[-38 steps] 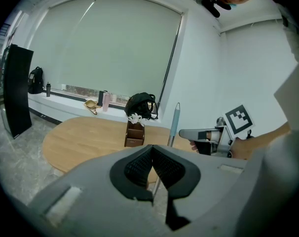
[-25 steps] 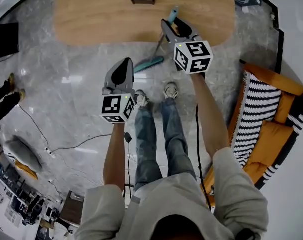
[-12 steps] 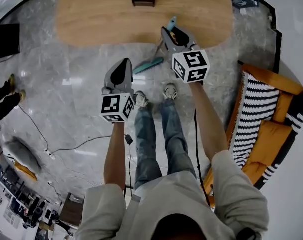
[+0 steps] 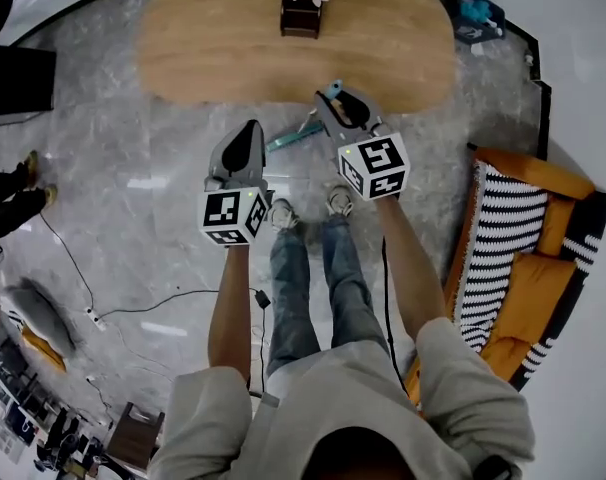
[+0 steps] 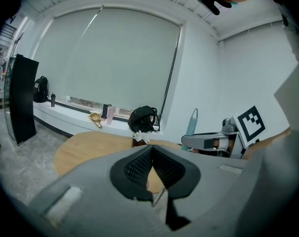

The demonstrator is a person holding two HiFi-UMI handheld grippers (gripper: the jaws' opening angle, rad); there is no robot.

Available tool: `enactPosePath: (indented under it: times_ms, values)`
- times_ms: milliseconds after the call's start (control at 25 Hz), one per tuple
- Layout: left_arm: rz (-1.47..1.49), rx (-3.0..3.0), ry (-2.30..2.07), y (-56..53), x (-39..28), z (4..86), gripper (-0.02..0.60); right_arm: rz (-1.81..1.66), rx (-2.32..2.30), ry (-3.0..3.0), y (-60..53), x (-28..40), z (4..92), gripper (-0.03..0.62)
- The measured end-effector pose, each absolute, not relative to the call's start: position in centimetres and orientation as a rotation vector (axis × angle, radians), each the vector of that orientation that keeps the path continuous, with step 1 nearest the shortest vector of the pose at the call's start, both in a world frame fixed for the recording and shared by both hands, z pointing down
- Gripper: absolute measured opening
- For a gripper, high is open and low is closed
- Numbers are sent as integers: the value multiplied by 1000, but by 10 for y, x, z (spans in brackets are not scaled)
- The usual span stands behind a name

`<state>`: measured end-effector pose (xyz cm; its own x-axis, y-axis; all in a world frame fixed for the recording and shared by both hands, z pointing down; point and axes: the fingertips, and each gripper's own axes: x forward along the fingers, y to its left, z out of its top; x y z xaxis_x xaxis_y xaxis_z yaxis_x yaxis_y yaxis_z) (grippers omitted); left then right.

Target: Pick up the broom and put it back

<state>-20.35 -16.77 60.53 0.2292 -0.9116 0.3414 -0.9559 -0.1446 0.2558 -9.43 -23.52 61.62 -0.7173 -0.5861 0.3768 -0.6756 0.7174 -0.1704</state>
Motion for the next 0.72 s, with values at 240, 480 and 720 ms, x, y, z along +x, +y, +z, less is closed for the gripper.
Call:
enactPosePath:
  times_ms: [240,480,720]
  values:
    - [99,2135,-1757,-168,-219,547,6,370,1000,-2672,-223,-98,547,95]
    - [95,2190,-1786,-166,-228,483,5,306,1011,-2719,-208,-103,461,95]
    - [48,2243,-1840,-171,-241,408,6,268,1021,-2727,-194,-98,387,95]
